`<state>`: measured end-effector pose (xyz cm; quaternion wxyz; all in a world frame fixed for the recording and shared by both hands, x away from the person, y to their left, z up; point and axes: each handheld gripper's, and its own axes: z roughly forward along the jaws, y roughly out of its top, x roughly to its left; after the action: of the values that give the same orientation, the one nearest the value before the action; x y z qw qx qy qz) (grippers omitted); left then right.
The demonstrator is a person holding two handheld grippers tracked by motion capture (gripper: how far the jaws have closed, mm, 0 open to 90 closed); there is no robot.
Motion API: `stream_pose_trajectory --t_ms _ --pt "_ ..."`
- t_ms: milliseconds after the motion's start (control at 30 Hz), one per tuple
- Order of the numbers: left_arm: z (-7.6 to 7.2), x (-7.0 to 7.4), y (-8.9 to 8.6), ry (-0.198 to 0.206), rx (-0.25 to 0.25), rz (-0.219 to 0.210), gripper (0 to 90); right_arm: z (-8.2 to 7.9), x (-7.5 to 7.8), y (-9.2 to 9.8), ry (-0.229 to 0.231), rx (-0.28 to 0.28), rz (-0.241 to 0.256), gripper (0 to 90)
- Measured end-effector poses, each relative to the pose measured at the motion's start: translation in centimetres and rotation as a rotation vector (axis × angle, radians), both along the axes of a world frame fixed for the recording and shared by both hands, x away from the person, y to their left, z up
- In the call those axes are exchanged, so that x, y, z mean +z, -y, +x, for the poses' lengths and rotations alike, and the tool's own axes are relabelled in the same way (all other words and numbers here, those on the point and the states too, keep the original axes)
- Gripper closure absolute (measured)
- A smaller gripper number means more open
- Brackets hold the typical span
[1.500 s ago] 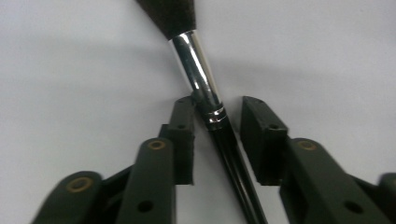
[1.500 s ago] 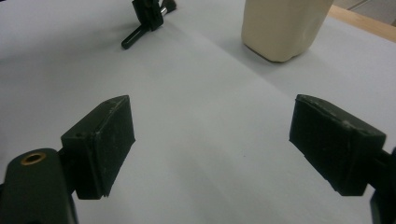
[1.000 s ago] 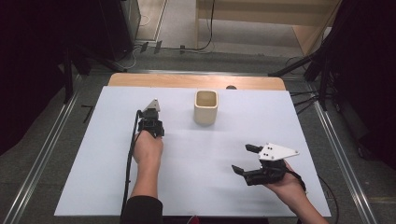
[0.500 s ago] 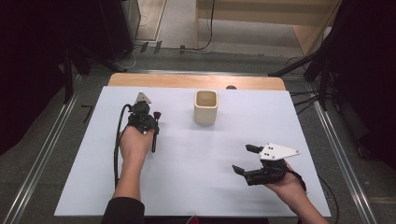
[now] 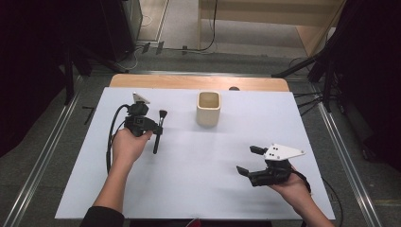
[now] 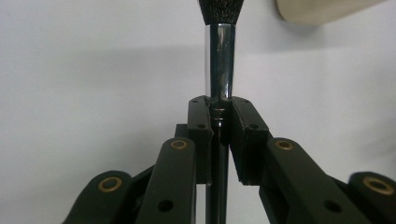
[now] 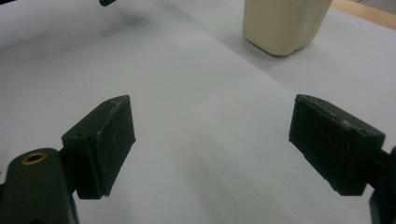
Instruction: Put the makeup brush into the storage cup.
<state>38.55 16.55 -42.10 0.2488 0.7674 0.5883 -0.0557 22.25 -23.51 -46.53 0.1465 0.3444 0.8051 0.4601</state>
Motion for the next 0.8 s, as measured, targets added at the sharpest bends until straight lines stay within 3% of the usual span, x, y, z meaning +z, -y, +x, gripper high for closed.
stream_pose_trajectory --t_ms 100,133,233,500,600,800 --pt "-0.2 0.1 -0.2 0.008 -0.018 -0.027 79.7 0.0 -0.1 0.0 -0.002 -0.002 0.002 15.5" --pt "-0.4 0.2 -0.5 0.015 -0.035 -0.068 79.7 0.2 -0.2 0.1 -0.007 -0.004 0.008 15.4" --pt "-0.8 0.3 -0.8 0.031 -0.064 -0.124 79.7 0.2 -0.4 0.0 -0.016 -0.009 0.011 15.4" --pt "-1.5 0.5 -1.5 0.072 -0.124 -0.209 79.7 0.5 -0.4 -0.1 -0.021 -0.037 0.038 15.6" --pt "-1.7 0.5 -1.6 0.083 -0.137 -0.211 79.7 0.6 -0.2 -0.6 -0.026 -0.038 0.042 15.4" --pt "-2.1 0.0 -1.4 0.097 -0.179 -0.287 79.6 1.0 0.2 -1.6 -0.044 -0.033 0.059 15.5"
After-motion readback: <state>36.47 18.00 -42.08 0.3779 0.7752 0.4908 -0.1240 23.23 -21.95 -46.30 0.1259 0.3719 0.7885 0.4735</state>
